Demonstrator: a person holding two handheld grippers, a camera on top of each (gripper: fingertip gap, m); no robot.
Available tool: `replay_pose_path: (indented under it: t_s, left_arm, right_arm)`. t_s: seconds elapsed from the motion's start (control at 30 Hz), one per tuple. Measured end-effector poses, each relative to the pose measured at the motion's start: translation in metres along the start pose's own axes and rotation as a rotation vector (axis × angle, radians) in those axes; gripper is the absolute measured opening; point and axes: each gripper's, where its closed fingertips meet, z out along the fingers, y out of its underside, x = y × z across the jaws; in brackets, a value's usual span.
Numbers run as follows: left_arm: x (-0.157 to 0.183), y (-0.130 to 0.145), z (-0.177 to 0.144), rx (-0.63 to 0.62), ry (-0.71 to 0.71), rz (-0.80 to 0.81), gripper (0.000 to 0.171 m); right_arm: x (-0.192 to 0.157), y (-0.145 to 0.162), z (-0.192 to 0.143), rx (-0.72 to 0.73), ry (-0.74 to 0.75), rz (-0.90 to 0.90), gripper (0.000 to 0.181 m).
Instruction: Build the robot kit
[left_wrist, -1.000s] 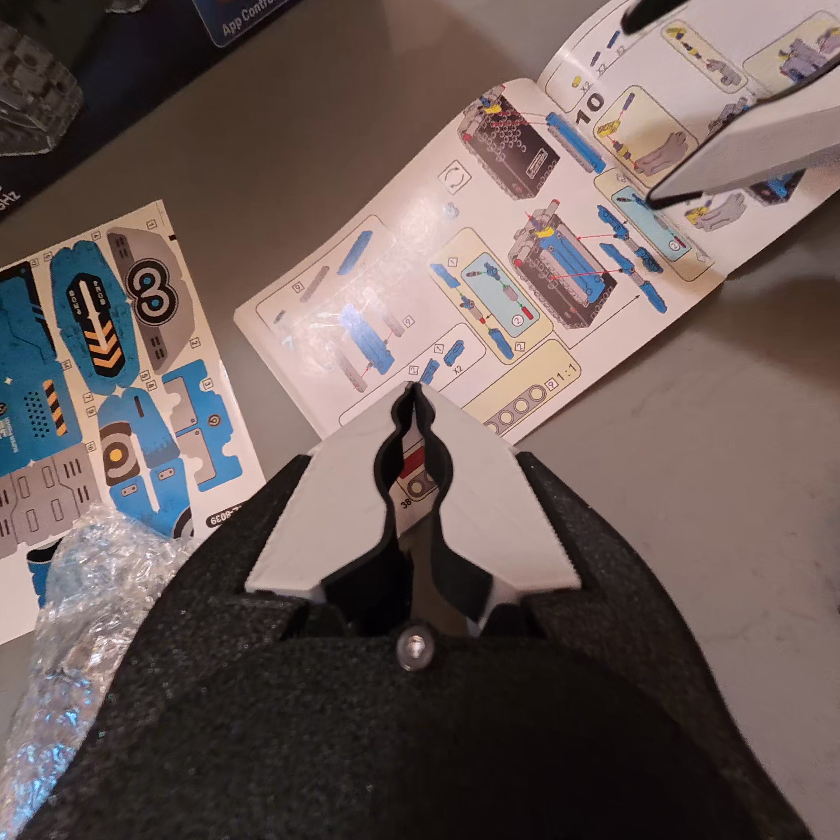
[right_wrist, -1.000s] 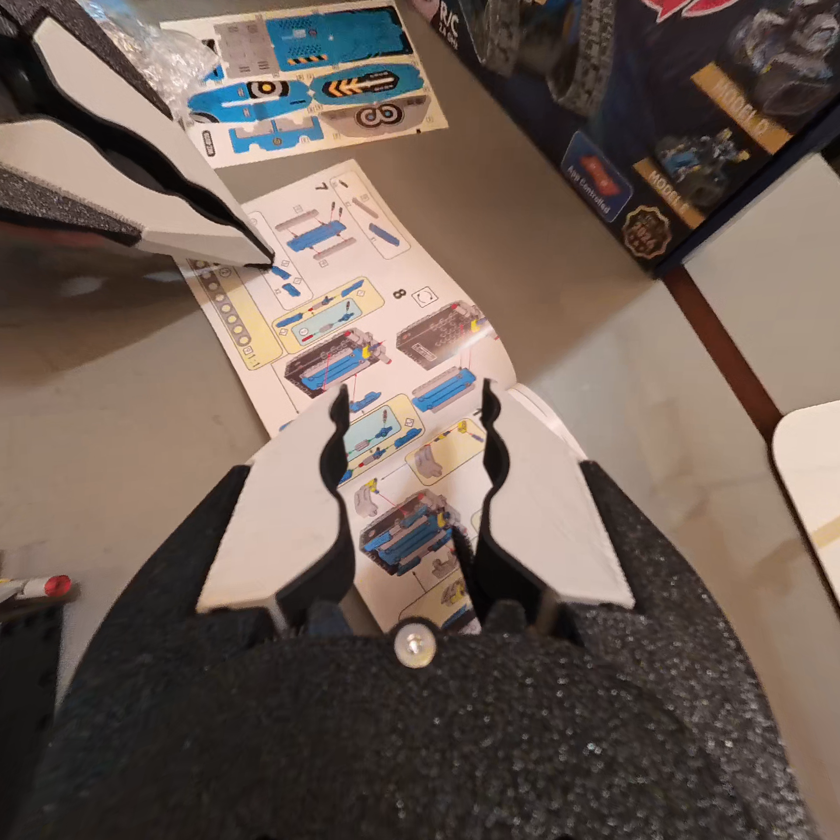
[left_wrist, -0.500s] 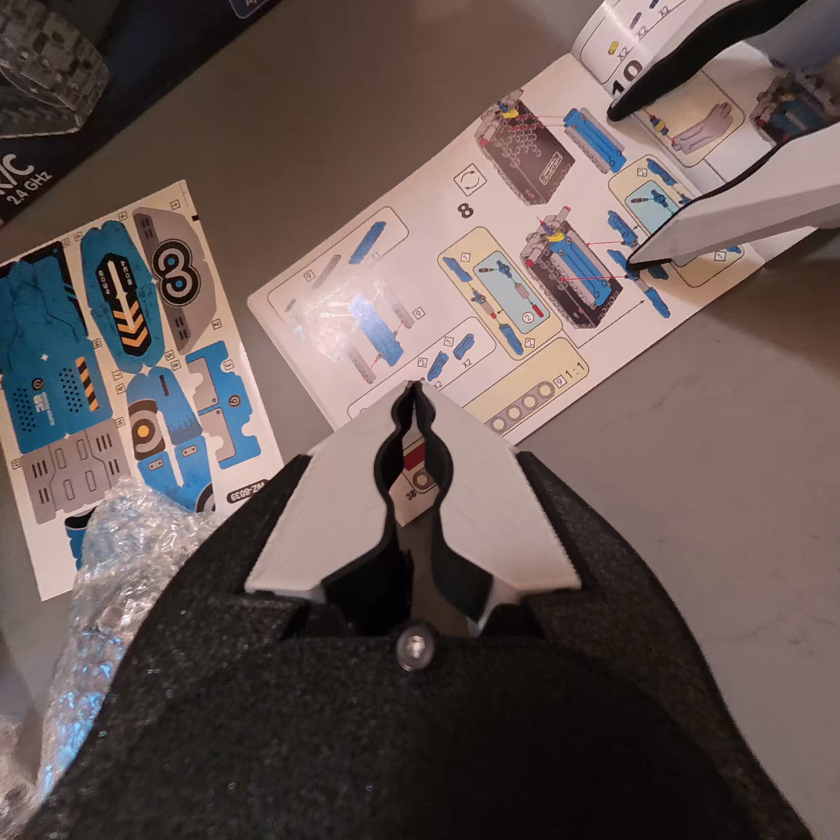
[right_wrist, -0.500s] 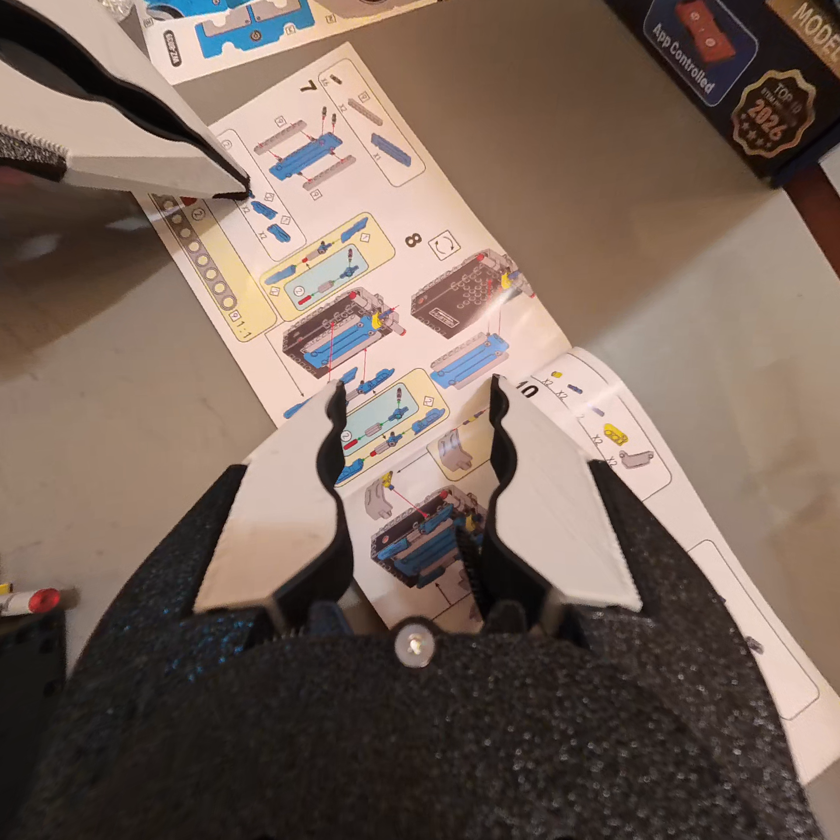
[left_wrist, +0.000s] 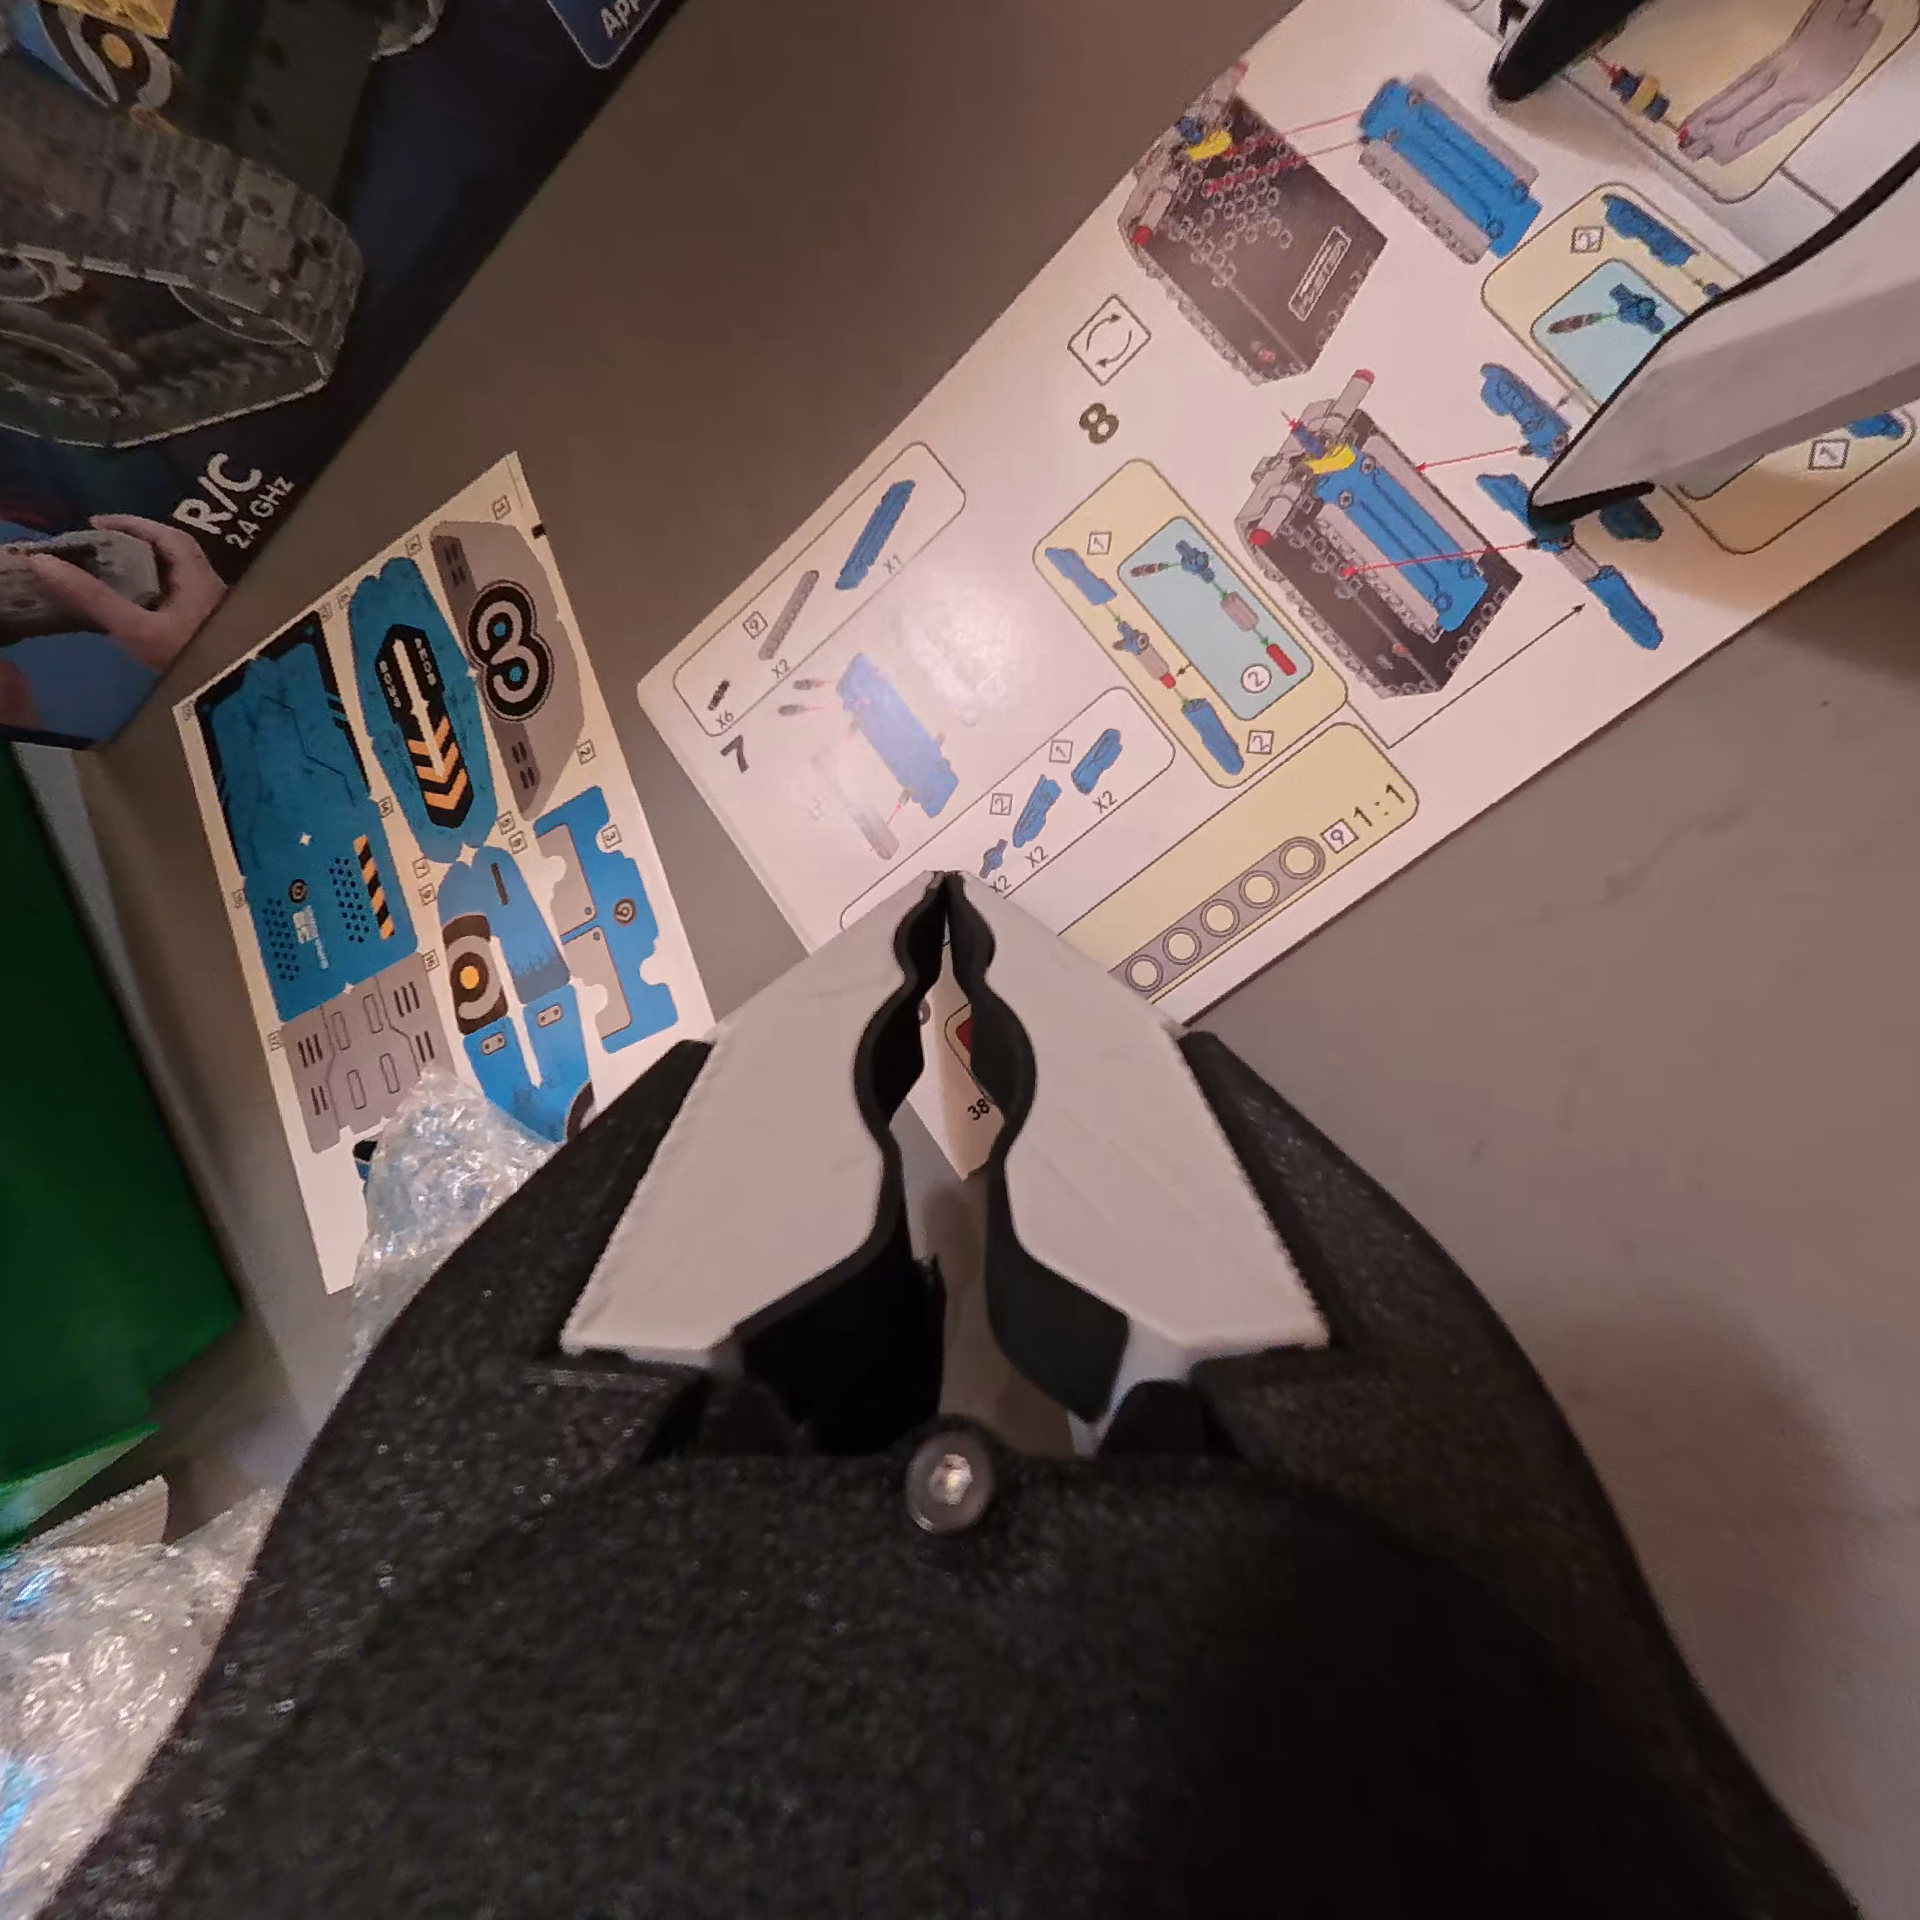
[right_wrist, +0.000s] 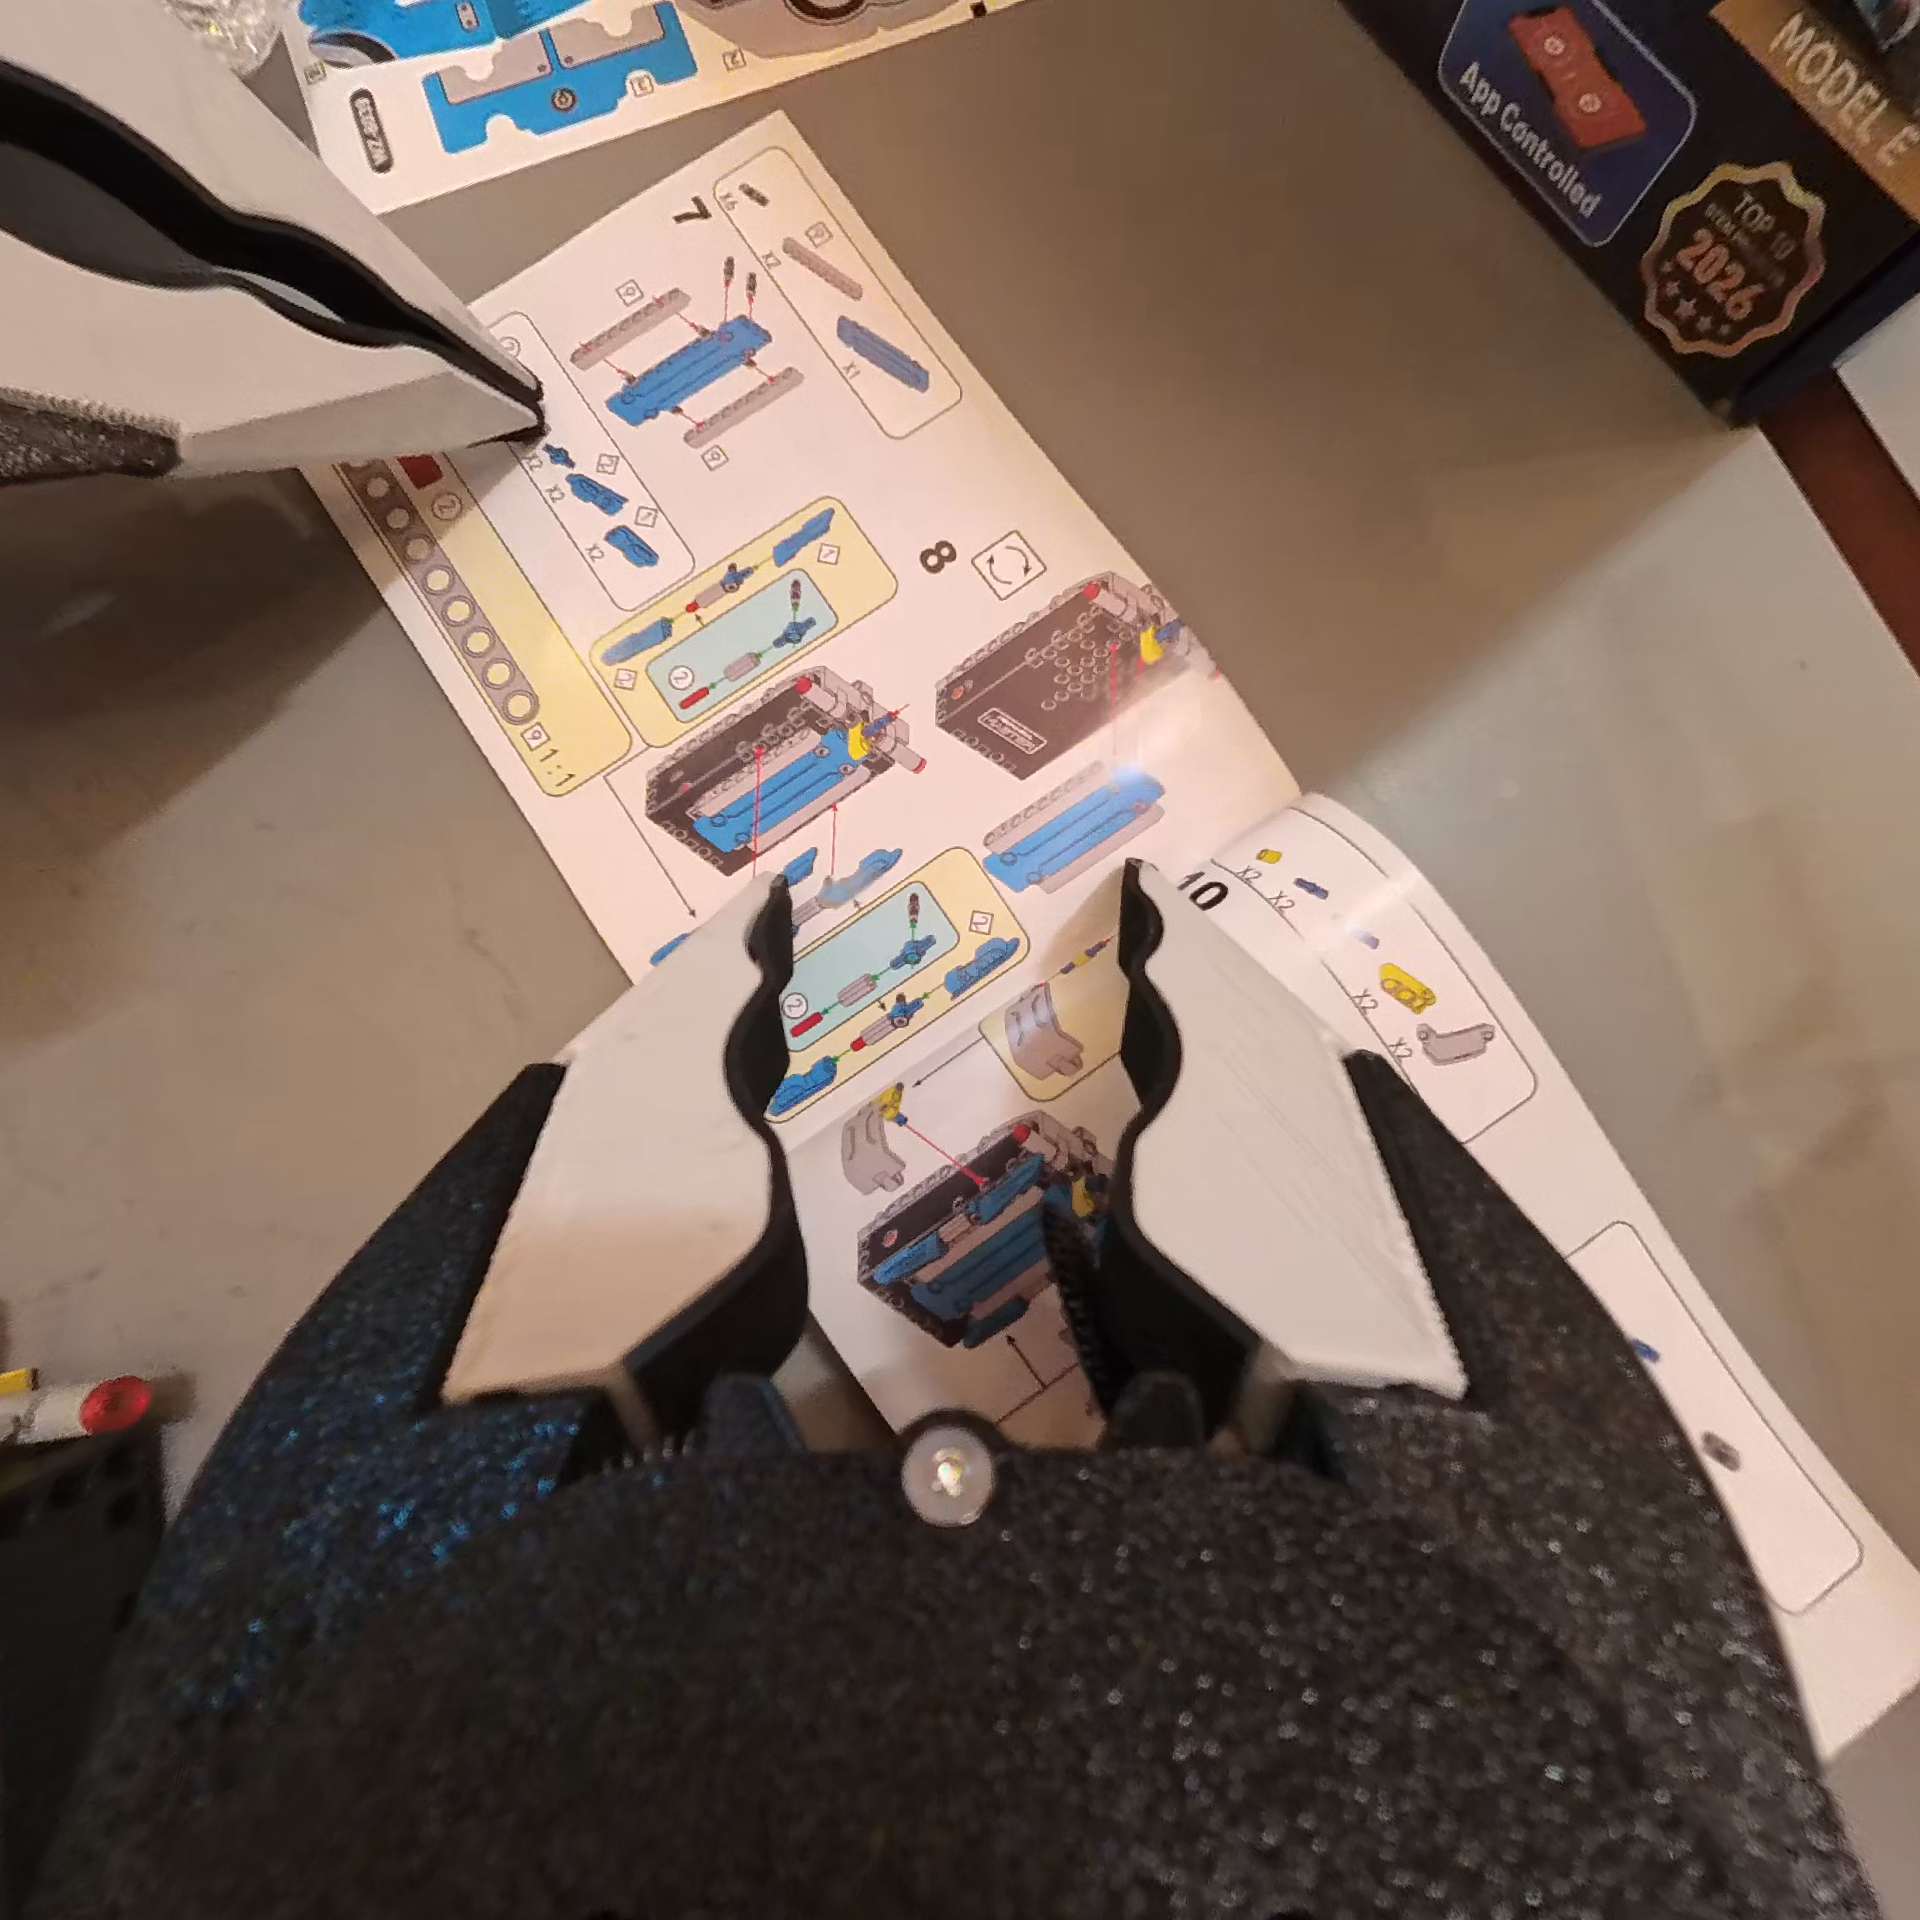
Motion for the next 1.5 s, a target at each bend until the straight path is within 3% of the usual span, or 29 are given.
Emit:
replay_pose_path:
  t_s: [0.1,0.23,0.37,0.53,0.83,1.03,1.13,1.17,1.5]
  left_arm:
    - [0.000,-0.001,0.000,0.001,-0.008,0.010,0.000]
    - [0.000,-0.001,0.000,0.013,-0.013,0.013,0.000]
    - [-0.001,0.000,-0.001,0.016,-0.017,0.009,0.000]
    - [-0.007,-0.005,-0.009,0.052,-0.043,-0.004,0.001]
    - [-0.003,-0.030,-0.043,0.275,0.106,-0.124,0.002]
    - [-0.023,-0.026,-0.050,0.434,0.169,-0.119,0.004]
    - [-0.005,-0.038,-0.069,0.500,0.418,-0.286,0.010]
    - [-0.003,-0.041,-0.074,0.522,0.433,-0.285,0.010]
    - [0.023,-0.025,-0.051,0.435,0.443,-0.218,0.010]
  right_arm:
    - [-0.001,-0.005,-0.012,0.002,-0.002,0.039,0.074]
    - [-0.008,-0.033,-0.078,0.115,0.051,0.090,0.062]
    - [-0.030,-0.028,-0.122,0.235,0.074,0.236,0.065]
    - [-0.034,-0.002,-0.112,0.394,0.156,0.247,0.063]
    - [-0.009,0.002,-0.126,0.413,0.277,0.228,0.057]
    - [0.005,0.019,-0.118,0.382,0.271,0.281,0.056]
    - [0.008,0.021,-0.113,0.397,0.245,0.321,0.054]
    - [0.008,0.022,-0.110,0.396,0.239,0.324,0.054]
    - [-0.004,0.025,-0.105,0.374,0.261,0.232,0.052]
